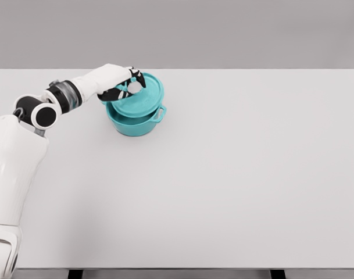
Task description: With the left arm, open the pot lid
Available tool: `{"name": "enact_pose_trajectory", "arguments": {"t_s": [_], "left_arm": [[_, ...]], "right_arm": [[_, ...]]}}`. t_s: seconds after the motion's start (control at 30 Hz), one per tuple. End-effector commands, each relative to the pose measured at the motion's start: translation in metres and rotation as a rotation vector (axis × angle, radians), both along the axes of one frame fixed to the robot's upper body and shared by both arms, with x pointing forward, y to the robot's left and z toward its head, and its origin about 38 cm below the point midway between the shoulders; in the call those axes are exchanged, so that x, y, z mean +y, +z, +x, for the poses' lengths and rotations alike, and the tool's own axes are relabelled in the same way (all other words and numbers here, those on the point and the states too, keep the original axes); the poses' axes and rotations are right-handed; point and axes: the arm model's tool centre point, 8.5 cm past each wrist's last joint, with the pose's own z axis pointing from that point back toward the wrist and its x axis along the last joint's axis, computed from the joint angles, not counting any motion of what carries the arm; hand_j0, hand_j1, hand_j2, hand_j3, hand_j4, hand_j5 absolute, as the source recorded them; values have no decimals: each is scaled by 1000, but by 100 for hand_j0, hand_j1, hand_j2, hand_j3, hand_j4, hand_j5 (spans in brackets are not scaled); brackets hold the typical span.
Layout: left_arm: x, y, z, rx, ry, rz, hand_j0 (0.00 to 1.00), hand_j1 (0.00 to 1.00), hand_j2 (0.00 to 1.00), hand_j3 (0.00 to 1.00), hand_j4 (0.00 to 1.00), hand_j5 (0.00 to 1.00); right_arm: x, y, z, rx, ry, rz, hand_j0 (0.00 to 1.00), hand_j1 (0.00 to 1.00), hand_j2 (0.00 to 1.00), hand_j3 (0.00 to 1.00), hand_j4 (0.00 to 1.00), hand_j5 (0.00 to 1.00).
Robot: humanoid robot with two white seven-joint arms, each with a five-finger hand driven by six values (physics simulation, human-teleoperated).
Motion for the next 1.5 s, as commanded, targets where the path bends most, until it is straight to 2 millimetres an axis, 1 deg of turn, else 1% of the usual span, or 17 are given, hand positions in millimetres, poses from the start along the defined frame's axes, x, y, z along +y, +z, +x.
{"name": "enact_pose_trajectory", "arguments": {"t_s": [0.0,0.17,0.43,0.73,0.8,0.83,0.93,0.97,1.03,1.13,1.23,1.27,1.4,1.47], "left_arm": [[0,4,-1,-8,-2,-13,41,41,41,41,41,41],[0,9,-1,-22,-6,-18,41,41,41,41,41,41],[1,12,-3,-30,-7,-24,41,41,41,41,41,41],[12,16,-8,-43,2,-26,41,41,41,41,41,41],[18,15,-8,-41,13,-30,41,41,41,41,41,41],[24,15,-9,-40,22,-21,41,41,41,41,41,41],[29,15,-10,-37,25,-25,41,41,41,41,41,41],[30,17,-11,-44,24,-23,41,41,41,41,41,41],[39,16,-15,-37,28,-27,42,42,42,42,42,42],[46,13,-18,-31,36,-17,42,42,42,42,42,42],[55,15,-21,-35,45,-20,42,42,42,42,42,42],[57,12,-23,-27,46,-25,42,42,42,42,42,42],[64,13,-24,-27,57,-27,42,42,42,42,42,42],[75,12,-26,-24,76,-17,42,42,42,42,42,42]], "right_arm": [[0,0,0,0,0,0,100,100,100,100,100,100],[0,0,0,0,0,0,100,100,100,100,100,100],[0,0,0,0,0,0,100,100,100,100,100,100],[0,0,0,0,0,0,100,100,100,100,100,100],[0,0,0,0,0,0,100,100,100,100,100,100],[0,0,0,0,0,0,100,100,100,100,100,100],[0,0,0,0,0,0,100,100,100,100,100,100],[0,0,0,0,0,0,100,100,100,100,100,100],[0,0,0,0,0,0,100,100,100,100,100,100],[0,0,0,0,0,0,100,100,100,100,100,100],[0,0,0,0,0,0,100,100,100,100,100,100],[0,0,0,0,0,0,100,100,100,100,100,100],[0,0,0,0,0,0,100,100,100,100,100,100],[0,0,0,0,0,0,100,100,100,100,100,100]]}}
